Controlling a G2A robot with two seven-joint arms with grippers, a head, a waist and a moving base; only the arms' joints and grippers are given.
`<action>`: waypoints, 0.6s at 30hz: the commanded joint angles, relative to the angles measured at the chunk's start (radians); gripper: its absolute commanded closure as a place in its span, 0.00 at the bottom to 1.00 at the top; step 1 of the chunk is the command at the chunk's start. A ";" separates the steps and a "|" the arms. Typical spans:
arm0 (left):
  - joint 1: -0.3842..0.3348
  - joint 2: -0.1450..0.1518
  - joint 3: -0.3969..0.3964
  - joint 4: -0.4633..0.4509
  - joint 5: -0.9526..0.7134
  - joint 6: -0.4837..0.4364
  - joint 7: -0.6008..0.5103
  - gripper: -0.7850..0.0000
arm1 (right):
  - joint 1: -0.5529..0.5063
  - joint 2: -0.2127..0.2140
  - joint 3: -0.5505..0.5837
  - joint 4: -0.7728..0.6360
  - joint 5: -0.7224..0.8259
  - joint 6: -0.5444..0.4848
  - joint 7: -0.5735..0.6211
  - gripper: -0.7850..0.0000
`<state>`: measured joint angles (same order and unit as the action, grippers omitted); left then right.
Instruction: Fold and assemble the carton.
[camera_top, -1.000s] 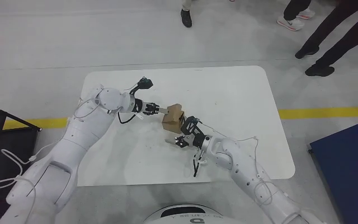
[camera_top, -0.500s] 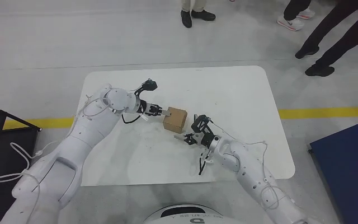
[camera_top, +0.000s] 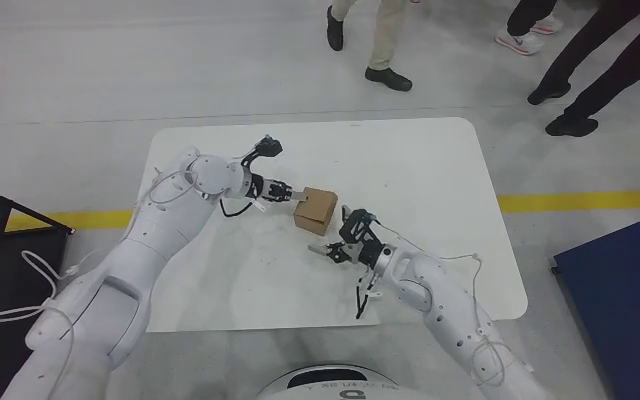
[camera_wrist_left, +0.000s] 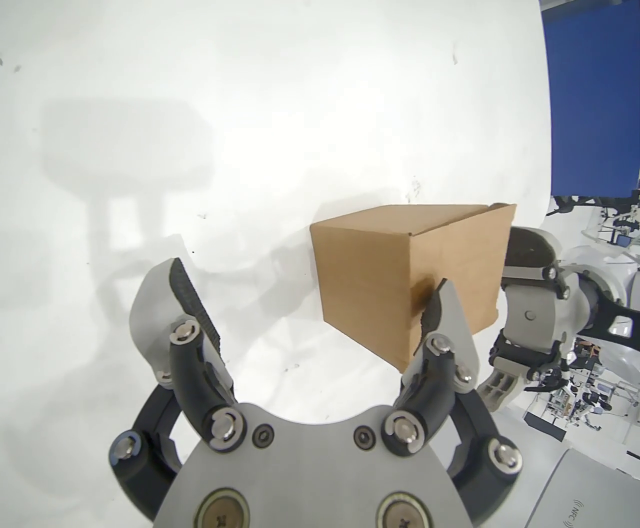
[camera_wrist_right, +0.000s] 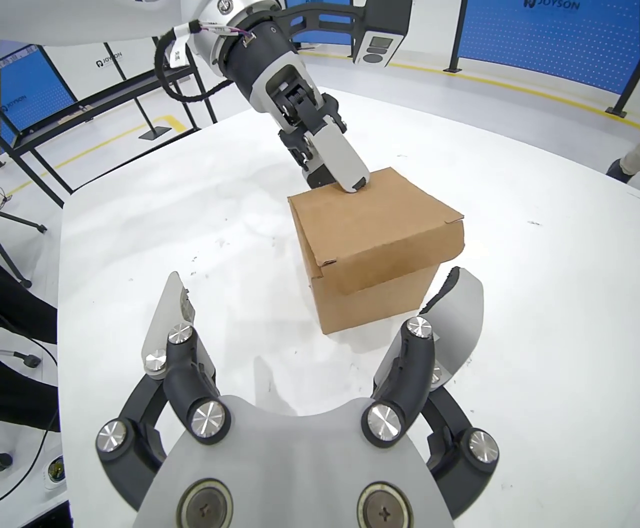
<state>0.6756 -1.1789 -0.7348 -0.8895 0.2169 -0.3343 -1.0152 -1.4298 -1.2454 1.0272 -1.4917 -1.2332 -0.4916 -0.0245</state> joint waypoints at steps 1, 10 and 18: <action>0.002 0.001 -0.004 0.002 0.003 -0.003 0.000 0.00 | 0.004 0.000 -0.002 -0.004 -0.003 -0.001 -0.001 0.05; 0.013 0.002 -0.018 0.000 -0.004 -0.023 0.002 0.00 | 0.019 -0.001 -0.019 -0.026 -0.027 0.004 0.015 0.08; 0.014 -0.001 -0.024 -0.001 -0.016 -0.039 -0.003 0.00 | 0.031 -0.002 -0.032 -0.041 -0.040 0.011 0.035 0.09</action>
<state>0.6900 -1.1792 -0.7585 -0.8905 0.2023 -0.3718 -1.0185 -1.4008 -1.2471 0.9969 -1.5309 -1.2699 -0.4812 0.0068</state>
